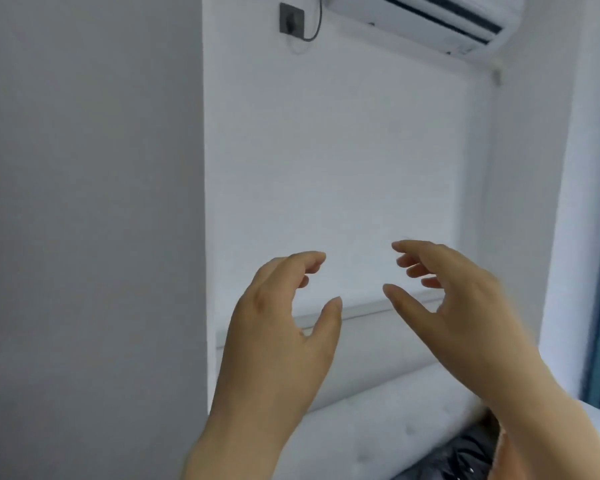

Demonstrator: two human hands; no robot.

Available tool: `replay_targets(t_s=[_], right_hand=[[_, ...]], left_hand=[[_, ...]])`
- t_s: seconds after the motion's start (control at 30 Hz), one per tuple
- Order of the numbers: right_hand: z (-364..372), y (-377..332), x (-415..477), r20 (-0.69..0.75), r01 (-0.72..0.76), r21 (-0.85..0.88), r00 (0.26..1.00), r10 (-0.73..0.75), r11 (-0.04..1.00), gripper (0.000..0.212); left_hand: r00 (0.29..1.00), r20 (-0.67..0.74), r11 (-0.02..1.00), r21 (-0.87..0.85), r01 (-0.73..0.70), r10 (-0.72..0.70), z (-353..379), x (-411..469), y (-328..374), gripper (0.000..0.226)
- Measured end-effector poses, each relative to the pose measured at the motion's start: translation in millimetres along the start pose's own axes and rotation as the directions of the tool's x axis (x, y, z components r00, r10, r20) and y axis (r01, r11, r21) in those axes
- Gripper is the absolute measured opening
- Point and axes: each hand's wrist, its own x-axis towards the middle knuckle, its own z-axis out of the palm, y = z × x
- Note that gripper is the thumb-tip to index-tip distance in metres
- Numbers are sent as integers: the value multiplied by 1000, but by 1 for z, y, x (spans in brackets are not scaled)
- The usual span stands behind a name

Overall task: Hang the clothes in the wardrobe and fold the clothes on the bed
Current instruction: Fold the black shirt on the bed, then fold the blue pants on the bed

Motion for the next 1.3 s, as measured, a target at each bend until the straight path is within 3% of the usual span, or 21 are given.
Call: replay_targets(t_s=[0.27, 0.43, 0.6, 0.97, 1.3], right_hand=[[-47, 21, -28, -83, -186, -329, 982, 167, 926, 47], [-84, 14, -55, -181, -319, -537, 948, 263, 781, 47], [-126, 0, -98, -306, -471, -645, 881, 362, 602, 45], [-240, -52, -211, -547, -679, -680, 720, 427, 276, 45], [-387, -85, -348, -636, -761, -647, 573, 516, 48, 47]], left_hand=[[979, 189, 956, -291, -21, 79, 65, 15, -10, 36], [937, 301, 876, -481, -11, 177, 101, 13, 6, 36], [851, 441, 789, -612, 54, 283, 140, -12, 33, 40], [628, 550, 618, -774, 135, 551, 182, -113, 153, 39], [437, 612, 580, -784, 223, 659, 196, -256, 298, 38]])
